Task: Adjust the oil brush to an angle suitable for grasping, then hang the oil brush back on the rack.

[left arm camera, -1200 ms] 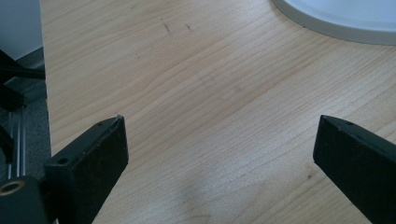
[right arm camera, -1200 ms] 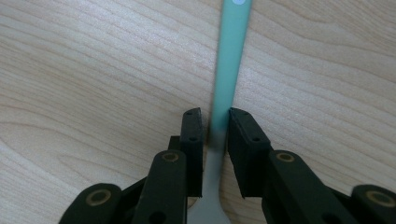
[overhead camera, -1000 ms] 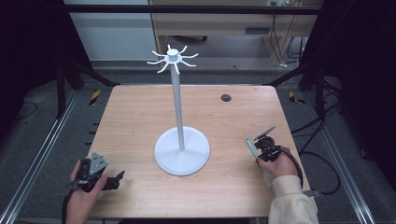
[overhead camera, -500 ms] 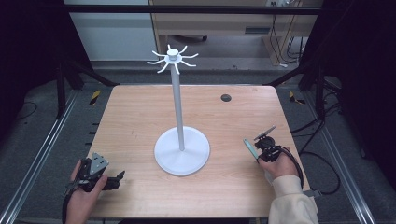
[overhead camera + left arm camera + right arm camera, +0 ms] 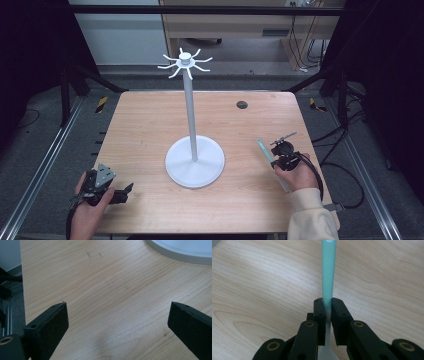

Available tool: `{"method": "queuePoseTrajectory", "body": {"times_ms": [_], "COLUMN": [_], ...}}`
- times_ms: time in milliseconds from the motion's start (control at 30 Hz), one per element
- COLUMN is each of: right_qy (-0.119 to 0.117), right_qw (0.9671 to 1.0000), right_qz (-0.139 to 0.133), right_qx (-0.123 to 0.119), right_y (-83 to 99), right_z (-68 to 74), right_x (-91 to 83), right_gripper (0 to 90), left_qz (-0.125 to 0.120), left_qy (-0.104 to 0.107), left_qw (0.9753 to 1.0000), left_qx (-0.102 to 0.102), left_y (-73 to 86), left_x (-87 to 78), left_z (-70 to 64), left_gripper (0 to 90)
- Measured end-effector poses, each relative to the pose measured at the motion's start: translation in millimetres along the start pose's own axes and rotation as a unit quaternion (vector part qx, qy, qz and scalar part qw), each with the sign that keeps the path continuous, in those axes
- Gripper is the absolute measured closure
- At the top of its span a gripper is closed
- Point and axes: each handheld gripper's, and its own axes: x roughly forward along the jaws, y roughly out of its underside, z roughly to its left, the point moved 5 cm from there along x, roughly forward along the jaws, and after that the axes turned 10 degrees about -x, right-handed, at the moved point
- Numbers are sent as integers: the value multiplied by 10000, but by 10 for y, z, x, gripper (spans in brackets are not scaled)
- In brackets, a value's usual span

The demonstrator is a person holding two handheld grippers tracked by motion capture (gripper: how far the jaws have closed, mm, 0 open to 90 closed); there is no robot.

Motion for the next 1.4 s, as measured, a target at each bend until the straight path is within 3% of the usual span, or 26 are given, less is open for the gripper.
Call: {"method": "queuePoseTrajectory", "body": {"times_ms": [100,200,333,367,467,867,900,967,1000,1100,1233,1300,1400], "right_qy": [30,-45,-54,-54,-24,105,97,77,24,-110,-105,-155,-250], "right_qw": [9999,9986,9949,9949,9906,9846,9822,9813,9780,9733,9710,9661,9613], "right_qz": [-166,-522,-1009,-1009,-1367,-1745,-1871,-1919,-2085,-2291,-2387,-2572,-2735], "right_qx": [4,6,-15,-15,-36,-101,-115,-94,-96,-75,-106,-167,-199], "right_y": [-55,-117,-197,-197,-248,-302,-320,-328,-356,-394,-439,-502,-578], "right_z": [35,60,87,87,92,105,107,114,132,169,222,282,330], "right_x": [-39,-88,-175,-175,-256,-392,-433,-453,-507,-581,-668,-773,-869], "right_gripper": [829,828,829,829,828,829,829,828,829,829,829,829,828], "left_qz": [-1,-22,-22,-41,-49,-93,-92,-95,-98,-97,-181,-213,-202], "left_qy": [17,83,60,60,58,79,77,73,73,67,32,14,0], "left_qw": [10000,9999,9999,9999,9999,9999,9999,9998,9998,9998,9997,9996,9996], "left_qx": [-21,-125,-128,-137,-122,-115,-124,-130,-132,-129,-136,-164,-192], "left_y": [7,17,25,22,12,-5,-3,-3,-4,-5,-23,-26,-21], "left_x": [-5,-8,-8,-10,-12,-13,-12,-14,-14,-15,-37,-49,-44], "left_z": [3,6,15,16,16,4,6,11,13,11,13,23,37], "left_gripper": [28,28,28,28,28,28,28,28,28,28,29,28,26]}}
